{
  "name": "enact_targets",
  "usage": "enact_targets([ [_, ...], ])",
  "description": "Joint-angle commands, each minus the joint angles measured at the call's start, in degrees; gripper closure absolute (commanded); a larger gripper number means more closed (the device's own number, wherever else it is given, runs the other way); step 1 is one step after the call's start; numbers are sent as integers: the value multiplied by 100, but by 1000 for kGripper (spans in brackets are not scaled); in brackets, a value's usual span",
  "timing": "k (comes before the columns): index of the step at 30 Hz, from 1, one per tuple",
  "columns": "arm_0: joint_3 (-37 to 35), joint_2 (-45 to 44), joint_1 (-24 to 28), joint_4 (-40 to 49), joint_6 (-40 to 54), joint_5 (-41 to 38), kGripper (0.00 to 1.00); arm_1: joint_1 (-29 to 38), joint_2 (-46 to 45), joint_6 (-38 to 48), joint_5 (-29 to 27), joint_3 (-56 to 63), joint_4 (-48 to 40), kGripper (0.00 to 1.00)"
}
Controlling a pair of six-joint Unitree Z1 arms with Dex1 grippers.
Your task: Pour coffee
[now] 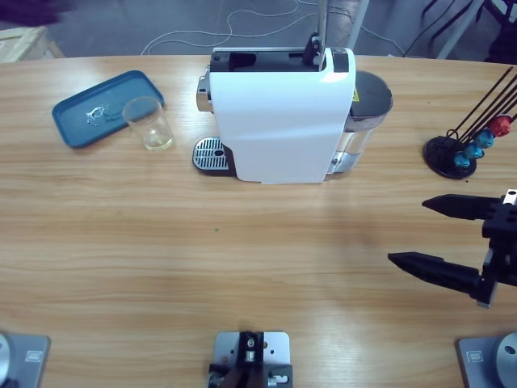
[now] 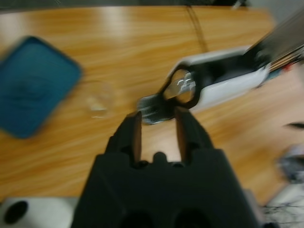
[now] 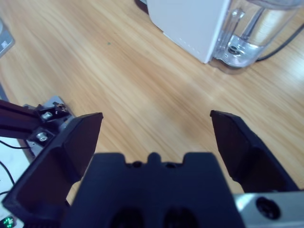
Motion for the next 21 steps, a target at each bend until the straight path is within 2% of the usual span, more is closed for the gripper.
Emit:
enact_targets([
  [1, 1310, -2238, -730, 429, 1043, 1034, 26, -756, 475, 609, -492, -1440, 2169, 0],
  [5, 2103, -2593, -762, 619, 1127, 1076, 18, -1473, 1106, 769, -302, -2015, 2548, 0],
  [7, 2324, -2780, -765, 619, 1143, 1092, 18, -2122, 928, 833, -58, -2022, 2466, 5],
  [12, 2558, -2723, -765, 457, 1143, 1102, 23, -3721, 127, 1435, -31, -1982, 2248, 77],
  [14, 2648, -2671, -765, 248, 1159, 1102, 25, -3929, -35, 1483, -28, -1895, 2139, 204],
  [20, 3003, -2528, -765, -376, 1556, 1102, 33, -3983, -171, 1444, -42, -1205, 1610, 213],
  [21, 3117, -2541, -765, -557, 1639, 1102, 36, -3983, -179, 1305, -52, -1097, 1513, 248],
])
